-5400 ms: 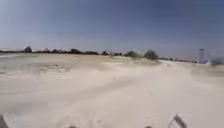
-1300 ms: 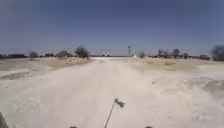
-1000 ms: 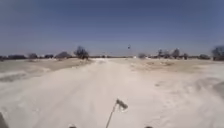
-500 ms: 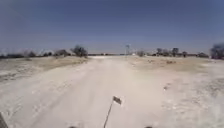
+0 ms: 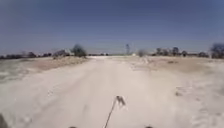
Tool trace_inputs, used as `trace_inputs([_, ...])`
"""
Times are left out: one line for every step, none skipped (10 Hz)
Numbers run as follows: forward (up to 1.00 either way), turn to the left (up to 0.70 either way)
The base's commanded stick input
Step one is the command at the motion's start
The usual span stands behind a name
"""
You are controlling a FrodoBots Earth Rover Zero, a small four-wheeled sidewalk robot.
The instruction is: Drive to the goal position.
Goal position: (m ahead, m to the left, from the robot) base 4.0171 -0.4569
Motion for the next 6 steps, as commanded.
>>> trace_inputs([0.7, 0.0])
trace_inputs([0.7, 0.0])
trace_inputs([0.7, 0.0])
trace_inputs([0.7, 0.0])
trace_inputs([0.7, 0.0])
trace_inputs([0.7, 0.0])
